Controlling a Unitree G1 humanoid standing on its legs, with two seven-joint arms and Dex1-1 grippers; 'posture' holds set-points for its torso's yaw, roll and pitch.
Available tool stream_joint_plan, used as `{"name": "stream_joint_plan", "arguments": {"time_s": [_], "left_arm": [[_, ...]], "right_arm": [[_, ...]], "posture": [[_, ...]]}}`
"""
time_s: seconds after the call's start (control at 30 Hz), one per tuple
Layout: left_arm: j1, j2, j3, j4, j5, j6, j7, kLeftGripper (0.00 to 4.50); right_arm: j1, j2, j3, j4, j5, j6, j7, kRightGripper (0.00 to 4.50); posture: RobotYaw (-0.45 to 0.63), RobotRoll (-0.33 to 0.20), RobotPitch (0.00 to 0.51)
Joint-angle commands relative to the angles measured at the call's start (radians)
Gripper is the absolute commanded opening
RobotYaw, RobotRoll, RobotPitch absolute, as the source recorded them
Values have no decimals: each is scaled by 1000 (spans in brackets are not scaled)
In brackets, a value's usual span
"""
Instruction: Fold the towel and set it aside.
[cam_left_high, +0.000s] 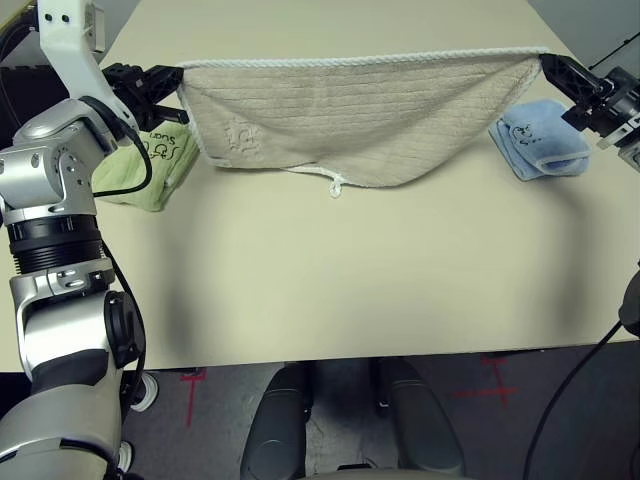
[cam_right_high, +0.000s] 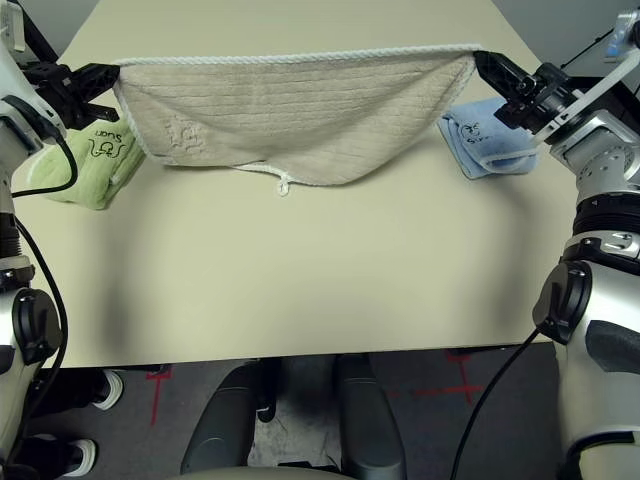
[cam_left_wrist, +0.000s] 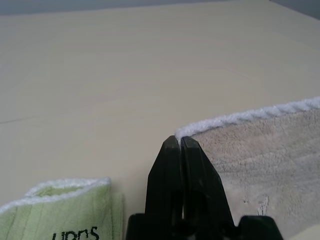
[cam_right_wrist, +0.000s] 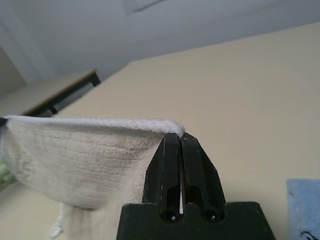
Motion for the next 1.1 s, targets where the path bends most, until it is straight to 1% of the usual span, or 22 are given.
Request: {"name": "stream_joint_plan", "arguments": {"time_s": [0.03,0.13,0.2,0.27,0.37,0.47,0.53,0.57,0.63,0.7,0.77,0.83,0.9,0.93,1.0,1.1], "left_arm": [[-27,3,14,110,58,-120,118,27],[-114,-32,38,317,89,-329,266,27],[-208,-43,42,476,101,-495,336,27],[-297,-46,55,599,94,-631,383,27],[-390,-45,71,690,69,-788,374,27],[-424,-37,79,719,47,-865,315,27],[-414,-33,86,717,26,-851,256,27],[-392,-25,71,707,36,-844,220,27],[-323,-3,34,654,45,-753,102,27],[-244,17,3,566,40,-674,-17,27],[-121,62,-50,416,28,-549,-177,27],[-17,105,-91,281,16,-447,-295,27],[59,143,-117,177,5,-355,-369,27],[88,159,-127,139,10,-334,-391,27],[118,174,-131,94,12,-304,-408,27],[156,204,-139,37,7,-252,-464,27]], "right_arm": [[-51,35,19,101,-78,-161,-144,0],[-139,88,52,214,-165,-332,-319,0],[-216,112,63,277,-213,-445,-469,0],[-277,120,57,315,-238,-540,-567,0],[-341,120,19,336,-226,-651,-588,0],[-361,109,-7,343,-203,-696,-546,0],[-354,106,-26,342,-178,-686,-464,0],[-342,104,-29,340,-173,-678,-419,0],[-304,98,-20,334,-166,-629,-291,0],[-270,87,-7,329,-168,-596,-208,0],[-222,68,20,321,-177,-521,-70,0],[-183,51,43,310,-187,-464,34,0],[-153,31,61,299,-199,-419,104,0],[-139,20,73,295,-211,-412,126,0],[-121,3,93,290,-232,-411,153,0],[-89,-28,151,281,-288,-438,228,0]], "posture": [[-13,0,338],[0,0,345],[14,0,348],[18,0,348],[25,0,350],[29,0,349],[26,0,349],[24,0,349],[20,0,349],[20,0,350],[25,0,349],[28,0,346],[28,0,345],[30,0,343],[31,0,342],[29,0,341]]}}
